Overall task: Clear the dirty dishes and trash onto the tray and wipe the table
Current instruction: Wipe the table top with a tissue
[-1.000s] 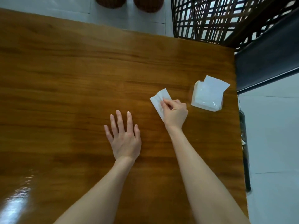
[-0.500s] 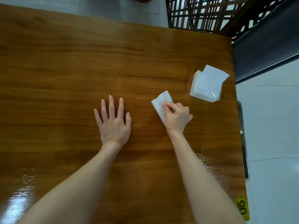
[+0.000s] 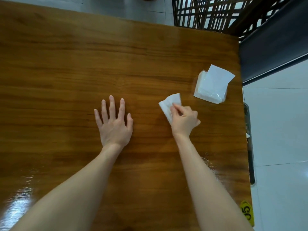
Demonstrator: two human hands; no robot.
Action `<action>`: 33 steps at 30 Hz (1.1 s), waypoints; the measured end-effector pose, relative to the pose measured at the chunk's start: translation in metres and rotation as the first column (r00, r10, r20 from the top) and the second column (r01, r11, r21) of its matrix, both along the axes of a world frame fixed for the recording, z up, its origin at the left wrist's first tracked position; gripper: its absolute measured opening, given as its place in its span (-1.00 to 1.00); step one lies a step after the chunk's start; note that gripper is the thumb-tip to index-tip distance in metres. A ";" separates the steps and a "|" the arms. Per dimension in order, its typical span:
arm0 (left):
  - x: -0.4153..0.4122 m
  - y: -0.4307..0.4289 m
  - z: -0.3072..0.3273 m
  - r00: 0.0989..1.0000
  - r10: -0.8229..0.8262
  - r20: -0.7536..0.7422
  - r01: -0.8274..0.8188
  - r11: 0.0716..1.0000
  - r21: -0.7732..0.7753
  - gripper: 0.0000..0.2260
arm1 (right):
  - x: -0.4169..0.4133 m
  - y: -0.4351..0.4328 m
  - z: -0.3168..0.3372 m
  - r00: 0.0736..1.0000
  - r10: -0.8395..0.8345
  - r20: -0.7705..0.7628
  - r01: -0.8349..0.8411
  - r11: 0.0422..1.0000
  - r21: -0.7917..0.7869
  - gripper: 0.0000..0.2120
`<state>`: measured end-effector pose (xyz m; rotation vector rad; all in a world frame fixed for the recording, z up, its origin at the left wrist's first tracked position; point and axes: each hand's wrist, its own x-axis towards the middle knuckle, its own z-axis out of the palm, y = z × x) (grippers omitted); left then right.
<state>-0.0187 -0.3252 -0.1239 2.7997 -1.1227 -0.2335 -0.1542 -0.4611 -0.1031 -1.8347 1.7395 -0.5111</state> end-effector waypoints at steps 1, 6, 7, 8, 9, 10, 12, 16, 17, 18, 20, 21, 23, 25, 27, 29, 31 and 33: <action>0.000 0.000 -0.001 1.000 -0.003 -0.001 0.003 1.000 -0.007 -0.47 | 0.004 -0.010 0.000 0.998 -0.060 0.004 0.060 0.998 0.009 -0.79; 0.000 0.000 -0.002 1.000 0.010 -0.009 -0.010 1.000 -0.007 -0.47 | 0.049 -0.006 0.000 0.997 0.061 0.041 -0.063 0.997 0.048 -0.74; 0.000 0.000 -0.002 1.000 0.010 -0.007 -0.010 1.000 -0.003 -0.47 | 0.055 0.003 -0.001 0.990 0.132 0.039 -0.134 0.990 0.048 -0.74; 0.000 0.000 -0.002 1.000 0.008 -0.002 -0.008 1.000 0.002 -0.46 | 0.057 0.013 -0.002 0.982 0.187 0.030 -0.188 0.981 0.041 -0.74; 0.000 0.000 -0.002 1.000 0.004 0.003 -0.004 1.000 0.005 -0.46 | 0.056 0.019 -0.003 0.976 0.217 0.020 -0.218 0.976 0.029 -0.75; 0.001 0.000 -0.001 1.000 0.004 0.005 -0.004 1.000 0.006 -0.46 | 0.053 0.022 -0.004 0.975 0.222 0.011 -0.223 0.975 0.017 -0.76; 0.000 0.000 0.000 1.000 0.008 -0.005 -0.008 1.000 0.002 -0.47 | 0.040 0.015 -0.004 0.986 0.165 0.008 -0.165 0.986 0.013 -0.76; 0.001 0.002 0.004 0.999 0.006 -0.041 -0.006 1.000 0.006 -0.47 | 0.031 -0.020 -0.001 0.995 -0.096 0.026 0.095 0.995 0.038 -0.76; 0.000 0.002 0.006 0.998 0.006 -0.064 -0.006 1.000 0.005 -0.47 | 0.035 -0.025 0.000 0.990 -0.137 0.026 0.136 0.990 0.035 -0.76; 0.002 0.002 0.008 0.996 0.003 -0.085 -0.002 1.000 0.006 -0.47 | 0.043 -0.028 0.001 0.986 -0.165 0.027 0.164 0.986 0.027 -0.76; 0.004 0.002 0.013 0.992 0.006 -0.129 -0.007 1.000 -0.007 -0.47 | 0.065 -0.027 0.001 0.988 -0.156 0.022 0.155 0.987 0.029 -0.76; 0.009 0.001 0.016 0.988 0.005 -0.157 -0.008 1.000 -0.023 -0.47 | 0.081 -0.024 0.001 0.992 -0.121 0.020 0.120 0.992 0.034 -0.76; 0.022 0.003 0.020 0.984 -0.021 -0.178 0.008 0.997 -0.077 -0.49 | 0.114 -0.013 -0.001 1.000 -0.003 0.013 0.002 0.999 0.044 -0.77; 0.050 0.005 0.019 0.991 -0.020 -0.133 0.004 0.992 -0.124 -0.55 | 0.147 0.003 -0.001 0.989 0.145 -0.024 -0.144 0.988 0.056 -0.77; 0.086 0.005 0.018 0.996 0.031 -0.086 -0.042 0.990 -0.135 -0.58 | 0.164 0.018 -0.001 0.965 0.257 -0.041 -0.255 0.965 0.059 -0.78; 0.125 0.003 0.015 0.997 0.050 -0.052 -0.055 0.993 -0.108 -0.57 | 0.168 0.016 0.000 0.969 0.243 -0.041 -0.241 0.969 0.054 -0.78; 0.155 -0.001 0.011 0.999 0.029 -0.024 -0.031 0.997 -0.076 -0.54 | 0.161 -0.003 0.001 0.995 0.093 -0.035 -0.092 0.995 0.042 -0.78; 0.178 -0.005 0.008 1.000 0.012 0.004 -0.012 0.999 -0.046 -0.51 | 0.159 -0.024 0.004 0.996 -0.086 -0.021 0.086 0.996 0.036 -0.76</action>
